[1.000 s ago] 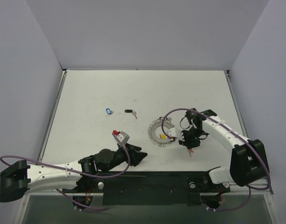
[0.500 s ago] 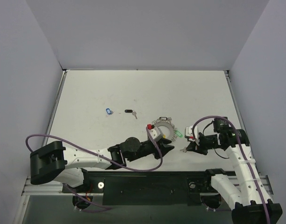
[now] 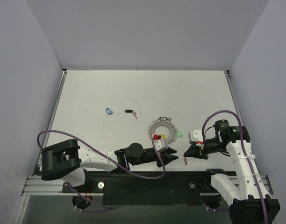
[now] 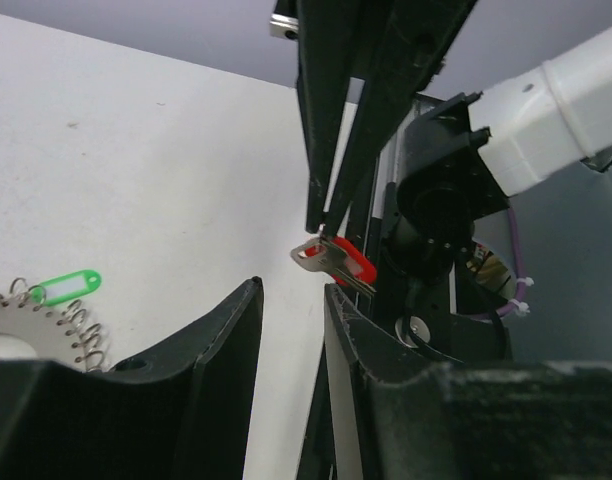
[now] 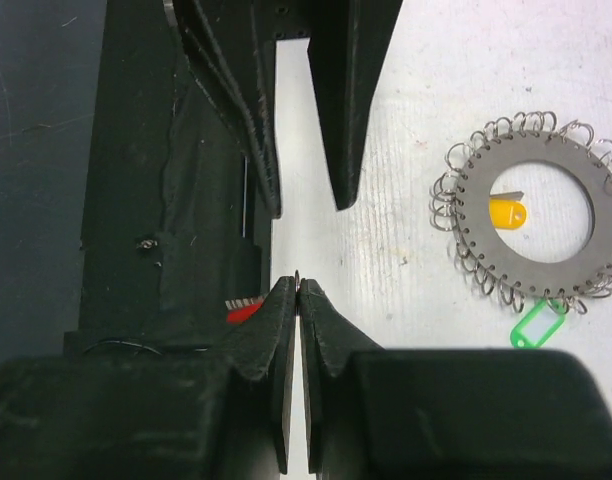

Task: Put the keys on the keyring

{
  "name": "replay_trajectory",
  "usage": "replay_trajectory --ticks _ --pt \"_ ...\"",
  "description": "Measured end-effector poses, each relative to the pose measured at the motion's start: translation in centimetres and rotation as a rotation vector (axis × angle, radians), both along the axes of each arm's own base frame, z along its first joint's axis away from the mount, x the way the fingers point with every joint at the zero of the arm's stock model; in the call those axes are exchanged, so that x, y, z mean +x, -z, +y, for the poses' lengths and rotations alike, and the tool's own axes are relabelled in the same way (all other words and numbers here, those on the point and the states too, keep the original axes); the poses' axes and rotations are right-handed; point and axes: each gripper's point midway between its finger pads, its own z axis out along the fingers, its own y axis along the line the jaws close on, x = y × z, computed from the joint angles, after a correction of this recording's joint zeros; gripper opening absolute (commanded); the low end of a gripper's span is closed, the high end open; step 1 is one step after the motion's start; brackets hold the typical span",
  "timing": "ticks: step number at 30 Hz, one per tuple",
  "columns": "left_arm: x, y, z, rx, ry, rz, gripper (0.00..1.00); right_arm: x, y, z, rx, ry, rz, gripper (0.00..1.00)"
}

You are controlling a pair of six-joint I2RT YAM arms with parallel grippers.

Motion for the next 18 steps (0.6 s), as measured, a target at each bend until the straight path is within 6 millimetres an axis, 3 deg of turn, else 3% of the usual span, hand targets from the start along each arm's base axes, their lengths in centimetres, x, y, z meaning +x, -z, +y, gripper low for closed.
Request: replay_trajectory --ticks 7,18 --pt "-1.8 1.2 -0.6 -0.023 0.070 -0.026 0.42 0.2 -0.2 0.4 0.031 -0.073 -0.074 0.00" --pt "-1.3 0.7 -0.8 -0.070 0.036 -0.062 0.41 0.7 0.0 0.8 0.047 -0.177 -0.181 0.00"
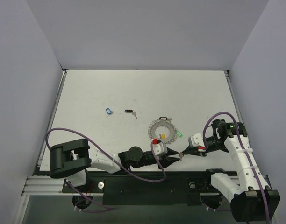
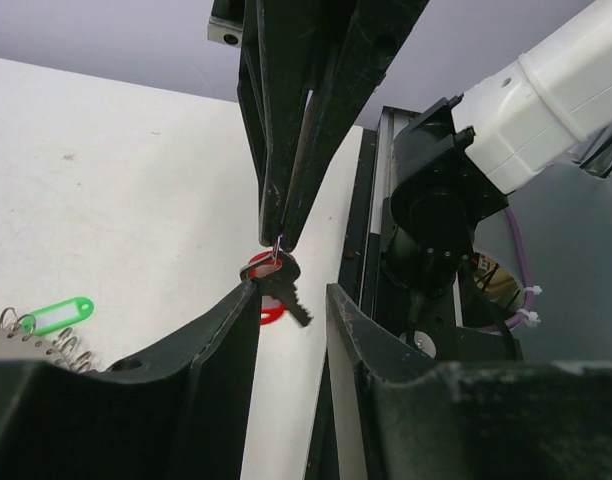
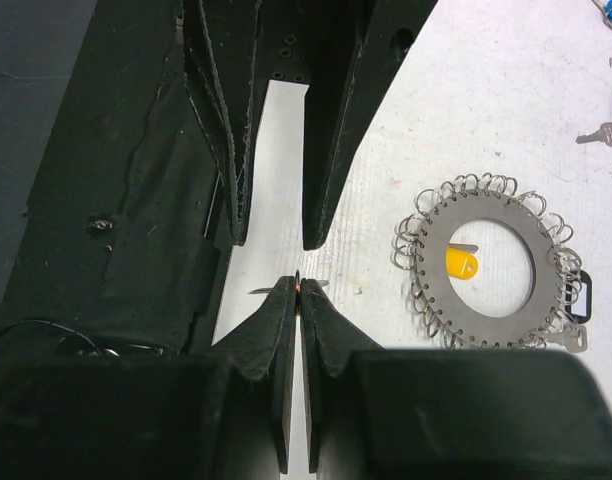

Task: Put the keys on the keyring

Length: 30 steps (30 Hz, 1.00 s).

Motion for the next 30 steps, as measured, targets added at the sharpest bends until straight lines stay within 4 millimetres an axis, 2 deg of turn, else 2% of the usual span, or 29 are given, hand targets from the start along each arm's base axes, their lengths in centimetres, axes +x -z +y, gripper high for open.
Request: replay_trajectory --ticks 9,16,30 --pt "0.6 1.4 -0.2 0.022 -0.028 0.001 0.41 0.0 0.1 0.2 0.002 -0.024 -0.009 0.00" --pt "1.1 1.4 -0.4 0.017 -0.056 -0.003 0.40 -0.2 0.2 0.3 0.002 -0.035 -0.008 0.00" --pt "0.9 0.5 -1.4 -0.017 -0.042 -0.014 0.32 -0.3 0.2 0.3 0.001 -0.037 0.001 0.00"
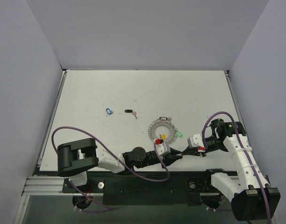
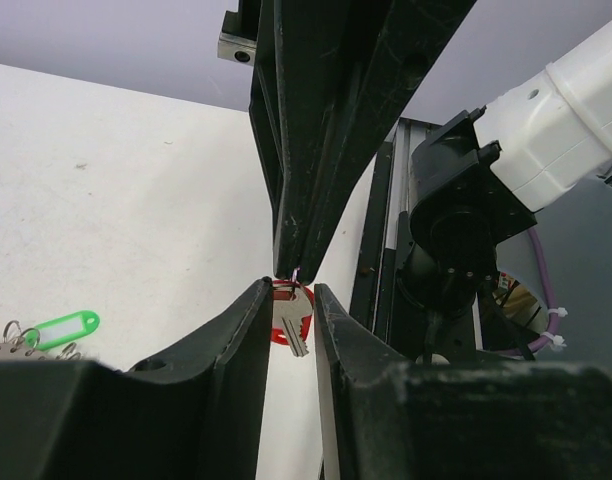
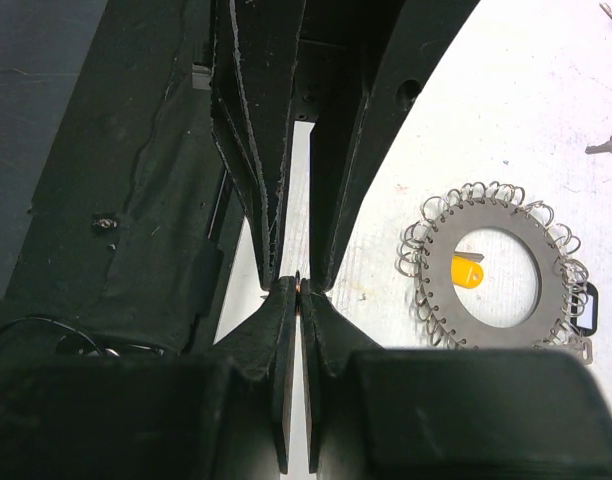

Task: Put the keys on the keyring

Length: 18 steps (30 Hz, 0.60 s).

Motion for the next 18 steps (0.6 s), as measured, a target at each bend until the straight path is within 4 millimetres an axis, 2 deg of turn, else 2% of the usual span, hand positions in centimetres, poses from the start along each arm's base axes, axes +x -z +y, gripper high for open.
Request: replay_trajectory --ticks 3,7,10,18 --pt "-0.10 -0.02 -0.09 -0.002 0.004 -0.001 0.28 -0.01 0.00 0.00 0.000 0.000 0.000 0.00" --pt "-0.11 0.00 -0.09 -0.002 0.005 0.000 0.18 0.00 0.01 0.00 0.000 0.000 0.000 0.00" --pt "-0.09 0.03 -0.08 0.000 0.004 -0.001 0.00 -0.03 0.01 0.00 0.000 0.001 0.002 0.00" --pt "-0.16 0.11 -0.09 0.003 0.007 -0.001 0.00 -0.12 0.08 -0.02 -0.002 0.008 0.018 0.00"
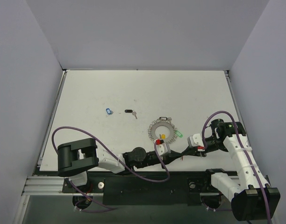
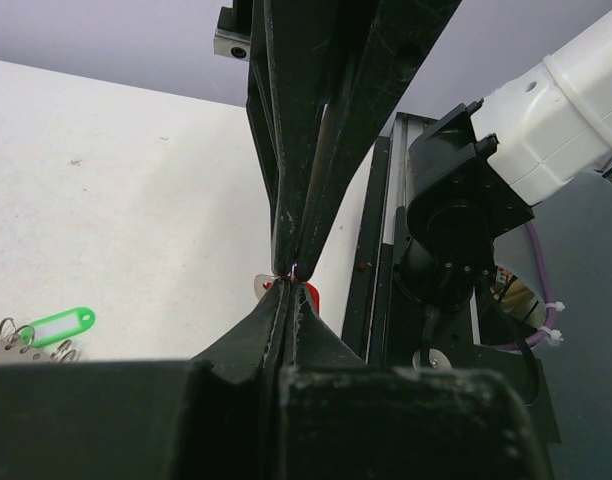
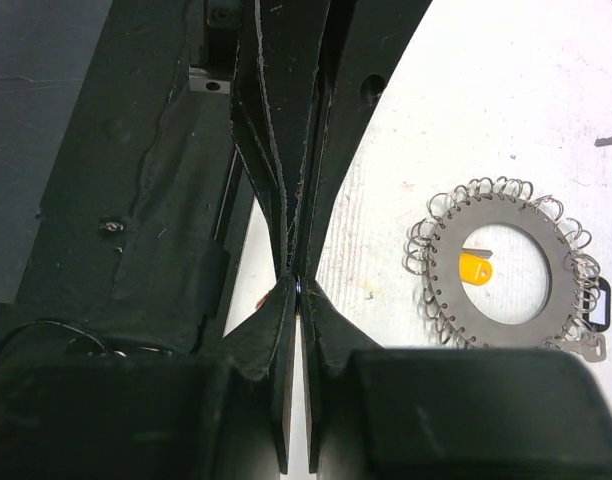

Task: Put the keys on the keyring

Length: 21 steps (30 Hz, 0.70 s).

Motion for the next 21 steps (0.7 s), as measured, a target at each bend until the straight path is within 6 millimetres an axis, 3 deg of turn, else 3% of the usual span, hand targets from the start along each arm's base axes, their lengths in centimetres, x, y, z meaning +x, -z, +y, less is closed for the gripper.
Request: replay_trajectory --ticks 2,5,9,21 --pt "0.0 0.0 0.0 0.001 0.000 0.003 0.00 -0.1 0.0 0.0 -0.001 0.005 0.011 0.04" --pt "0.0 0.0 0.0 0.000 -0.003 0.012 0.00 -0.1 0.0 0.0 -0.003 0.012 0.025 0.20" --pt "0.2 -0.2 0.3 0.002 -0.018 0.026 0.00 -0.2 0.1 -0.1 -0.006 0.027 0.045 0.27" --pt "0.2 0.0 1.4 0.031 -0.037 0.053 0.00 -0.1 0.3 -0.4 -0.024 0.046 0.069 0.28"
